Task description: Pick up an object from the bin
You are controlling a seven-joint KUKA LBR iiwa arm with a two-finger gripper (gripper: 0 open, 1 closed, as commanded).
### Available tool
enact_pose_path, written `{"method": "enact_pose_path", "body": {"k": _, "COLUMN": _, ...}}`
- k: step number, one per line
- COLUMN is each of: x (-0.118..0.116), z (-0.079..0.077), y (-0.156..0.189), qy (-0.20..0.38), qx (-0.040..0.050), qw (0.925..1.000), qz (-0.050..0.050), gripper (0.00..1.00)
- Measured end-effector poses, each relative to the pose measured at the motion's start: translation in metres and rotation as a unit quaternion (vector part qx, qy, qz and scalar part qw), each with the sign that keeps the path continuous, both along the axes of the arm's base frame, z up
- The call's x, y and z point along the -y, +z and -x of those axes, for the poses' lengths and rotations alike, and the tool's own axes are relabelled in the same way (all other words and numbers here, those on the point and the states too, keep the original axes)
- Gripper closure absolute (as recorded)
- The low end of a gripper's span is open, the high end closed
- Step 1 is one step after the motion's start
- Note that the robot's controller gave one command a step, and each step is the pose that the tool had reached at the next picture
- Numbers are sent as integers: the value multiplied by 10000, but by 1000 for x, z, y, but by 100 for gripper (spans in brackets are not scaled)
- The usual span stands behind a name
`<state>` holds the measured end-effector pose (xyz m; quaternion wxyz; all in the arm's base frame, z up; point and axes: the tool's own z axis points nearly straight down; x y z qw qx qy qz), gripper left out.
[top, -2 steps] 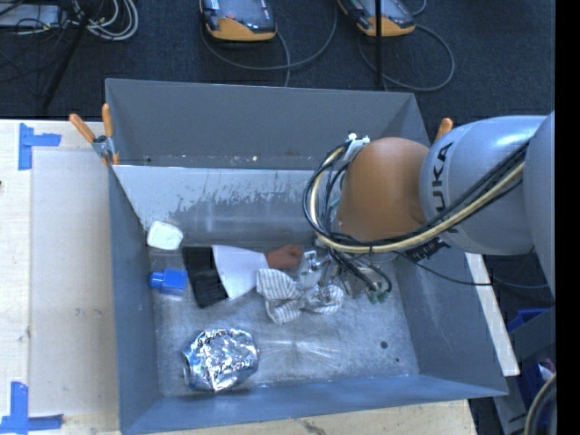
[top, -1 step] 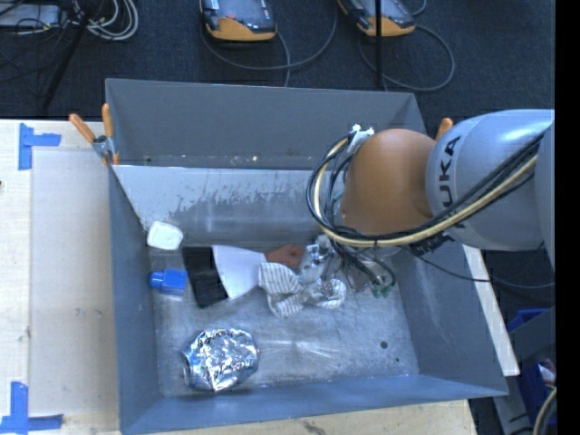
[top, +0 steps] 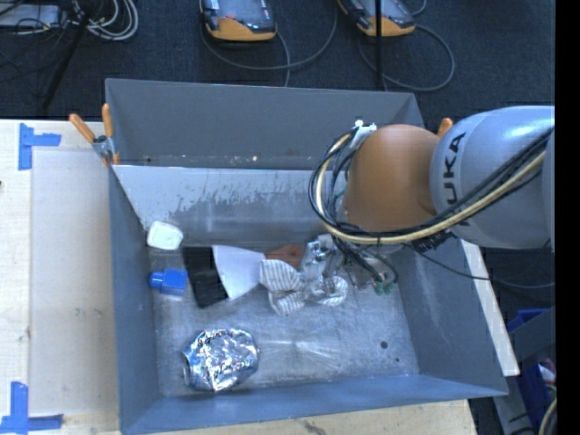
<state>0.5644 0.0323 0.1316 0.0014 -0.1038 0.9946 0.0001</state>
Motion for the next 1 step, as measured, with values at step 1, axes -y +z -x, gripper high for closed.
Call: {"method": "enact_pose_path", "body": {"k": 1, "x": 0, "z": 1, "y": 6, "qy": -1, "qx": -12, "qw": 10000, "qz": 0, "gripper": 100}}
